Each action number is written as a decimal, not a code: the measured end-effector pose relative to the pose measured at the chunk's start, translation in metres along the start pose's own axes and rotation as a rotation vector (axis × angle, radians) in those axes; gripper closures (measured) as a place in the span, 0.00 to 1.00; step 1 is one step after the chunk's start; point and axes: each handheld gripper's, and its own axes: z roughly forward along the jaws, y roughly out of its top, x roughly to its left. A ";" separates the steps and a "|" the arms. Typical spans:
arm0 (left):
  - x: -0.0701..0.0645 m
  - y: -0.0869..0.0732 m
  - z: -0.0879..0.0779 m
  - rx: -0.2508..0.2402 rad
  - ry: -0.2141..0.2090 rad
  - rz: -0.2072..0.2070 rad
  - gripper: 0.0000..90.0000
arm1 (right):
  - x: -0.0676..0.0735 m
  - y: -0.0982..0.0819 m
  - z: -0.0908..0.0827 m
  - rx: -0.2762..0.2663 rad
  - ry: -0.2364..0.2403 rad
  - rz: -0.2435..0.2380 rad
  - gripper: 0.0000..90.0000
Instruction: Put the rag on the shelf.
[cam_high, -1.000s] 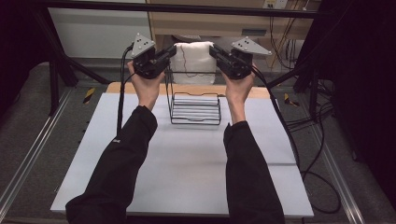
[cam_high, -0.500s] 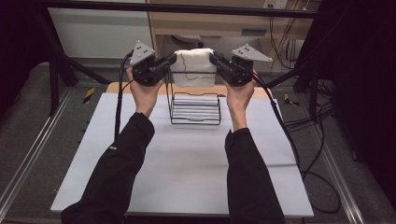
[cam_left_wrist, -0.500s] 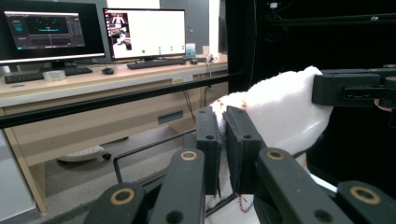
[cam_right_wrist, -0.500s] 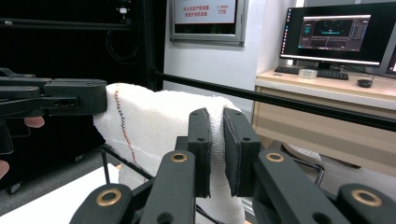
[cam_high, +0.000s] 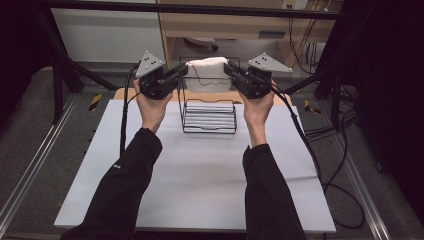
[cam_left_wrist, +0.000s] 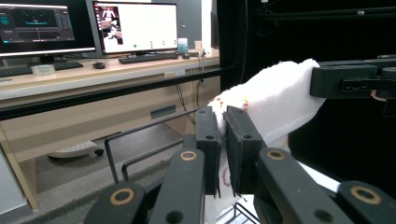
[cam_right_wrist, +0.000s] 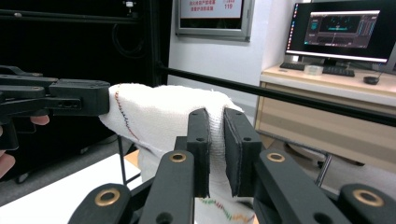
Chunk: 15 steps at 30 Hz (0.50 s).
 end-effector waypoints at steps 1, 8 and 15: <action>-0.001 -0.001 0.000 0.005 -0.004 0.000 0.93 | 0.000 -0.001 -0.001 0.000 0.001 0.002 0.90; -0.005 -0.007 -0.004 0.021 -0.014 -0.010 0.93 | 0.002 -0.007 -0.008 0.023 0.021 0.014 0.90; -0.009 -0.012 -0.006 0.042 -0.017 -0.003 0.92 | 0.005 -0.015 -0.014 0.041 0.035 0.029 0.90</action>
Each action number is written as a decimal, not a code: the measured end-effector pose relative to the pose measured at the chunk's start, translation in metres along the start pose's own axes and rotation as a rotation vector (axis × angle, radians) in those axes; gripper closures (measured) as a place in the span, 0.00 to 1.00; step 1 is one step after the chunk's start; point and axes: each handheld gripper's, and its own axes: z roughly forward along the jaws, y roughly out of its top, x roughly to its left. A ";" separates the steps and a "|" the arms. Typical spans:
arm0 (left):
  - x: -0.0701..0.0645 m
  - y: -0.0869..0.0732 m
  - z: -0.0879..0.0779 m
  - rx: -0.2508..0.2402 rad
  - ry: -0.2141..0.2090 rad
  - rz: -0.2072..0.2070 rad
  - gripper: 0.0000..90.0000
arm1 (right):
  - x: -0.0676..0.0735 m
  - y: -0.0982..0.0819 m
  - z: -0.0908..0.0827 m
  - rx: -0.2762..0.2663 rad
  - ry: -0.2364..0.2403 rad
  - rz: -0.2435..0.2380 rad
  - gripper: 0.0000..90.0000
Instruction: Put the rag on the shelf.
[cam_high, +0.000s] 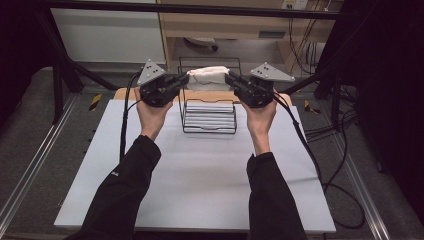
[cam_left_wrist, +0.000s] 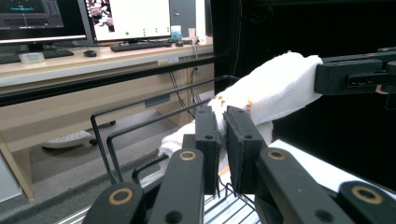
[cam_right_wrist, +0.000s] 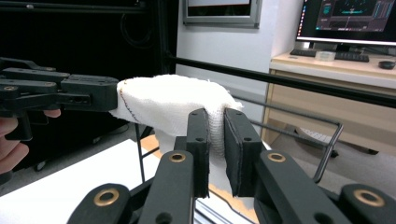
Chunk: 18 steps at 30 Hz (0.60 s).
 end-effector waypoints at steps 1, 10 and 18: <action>0.000 -0.001 -0.001 0.003 -0.003 0.000 0.92 | 0.000 -0.001 -0.001 0.005 0.002 0.002 0.90; -0.004 -0.005 -0.003 0.026 -0.002 0.005 0.92 | 0.003 -0.007 -0.005 0.019 0.003 -0.015 0.92; -0.001 0.008 -0.015 0.035 -0.005 -0.017 0.83 | 0.004 -0.012 -0.005 0.014 0.002 -0.019 0.92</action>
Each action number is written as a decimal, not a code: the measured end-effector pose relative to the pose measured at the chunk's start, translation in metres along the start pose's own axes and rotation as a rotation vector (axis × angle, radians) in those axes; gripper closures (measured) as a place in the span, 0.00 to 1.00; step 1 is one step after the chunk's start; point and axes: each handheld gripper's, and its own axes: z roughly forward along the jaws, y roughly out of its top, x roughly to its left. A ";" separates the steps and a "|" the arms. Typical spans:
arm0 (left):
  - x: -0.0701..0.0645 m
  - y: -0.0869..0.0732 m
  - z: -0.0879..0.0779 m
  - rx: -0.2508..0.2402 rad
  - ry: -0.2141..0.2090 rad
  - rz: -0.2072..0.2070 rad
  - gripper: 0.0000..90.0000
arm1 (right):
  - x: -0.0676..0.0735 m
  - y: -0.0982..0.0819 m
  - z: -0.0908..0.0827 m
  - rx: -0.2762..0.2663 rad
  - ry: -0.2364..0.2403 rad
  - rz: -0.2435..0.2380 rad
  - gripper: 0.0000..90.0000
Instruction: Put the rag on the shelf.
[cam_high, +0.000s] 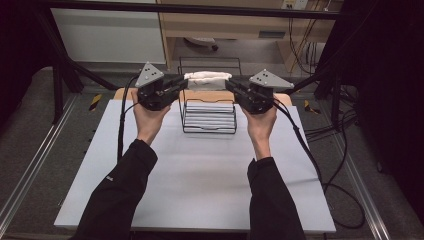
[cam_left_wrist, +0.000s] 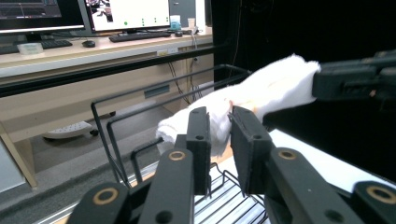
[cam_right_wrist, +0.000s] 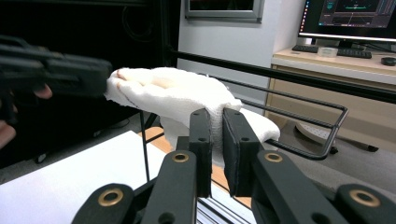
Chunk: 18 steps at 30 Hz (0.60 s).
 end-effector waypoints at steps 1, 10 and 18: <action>0.001 0.004 -0.003 -0.003 0.006 -0.006 0.82 | 0.000 -0.001 0.000 0.000 0.000 0.003 0.92; 0.007 0.030 0.012 0.086 0.045 -0.036 0.99 | 0.001 -0.003 0.001 -0.006 0.000 0.000 0.92; -0.003 0.013 0.035 0.152 -0.016 -0.054 0.99 | 0.003 -0.005 -0.001 0.011 -0.003 -0.026 0.90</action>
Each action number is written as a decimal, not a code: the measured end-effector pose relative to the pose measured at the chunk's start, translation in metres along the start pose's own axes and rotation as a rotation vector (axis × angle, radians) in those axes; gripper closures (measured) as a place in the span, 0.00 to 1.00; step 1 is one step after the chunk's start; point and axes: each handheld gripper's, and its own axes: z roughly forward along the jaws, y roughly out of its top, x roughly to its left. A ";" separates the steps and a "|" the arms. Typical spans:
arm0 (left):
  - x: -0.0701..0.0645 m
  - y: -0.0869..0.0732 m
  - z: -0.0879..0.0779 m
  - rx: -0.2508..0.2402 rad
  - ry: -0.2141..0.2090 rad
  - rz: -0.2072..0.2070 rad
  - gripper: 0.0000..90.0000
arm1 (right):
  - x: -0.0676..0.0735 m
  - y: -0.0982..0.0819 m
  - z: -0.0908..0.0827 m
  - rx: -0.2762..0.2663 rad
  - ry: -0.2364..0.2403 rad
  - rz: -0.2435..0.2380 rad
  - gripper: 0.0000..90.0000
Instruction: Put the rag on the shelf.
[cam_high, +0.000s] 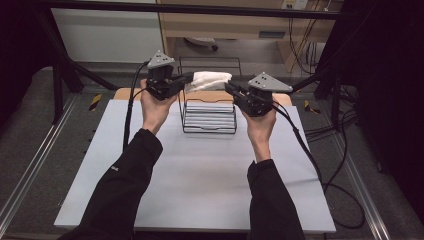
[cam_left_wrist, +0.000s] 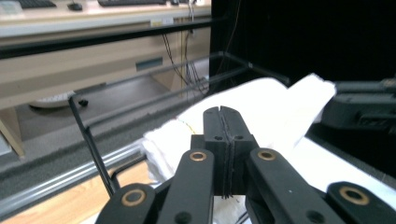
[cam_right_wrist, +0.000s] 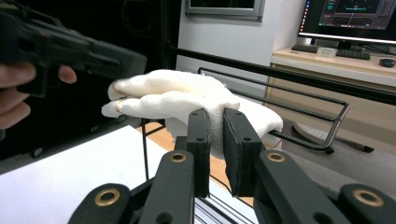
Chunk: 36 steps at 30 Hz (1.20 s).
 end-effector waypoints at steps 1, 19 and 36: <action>0.000 -0.002 0.001 0.003 -0.002 -0.001 0.99 | 0.000 0.000 -0.001 0.000 0.001 0.000 0.90; 0.000 -0.022 0.012 0.043 -0.005 0.019 1.00 | -0.001 0.007 -0.002 0.024 0.041 0.044 0.93; 0.008 -0.032 0.015 0.071 0.017 0.039 1.00 | -0.004 -0.015 0.029 0.165 -0.028 0.019 0.97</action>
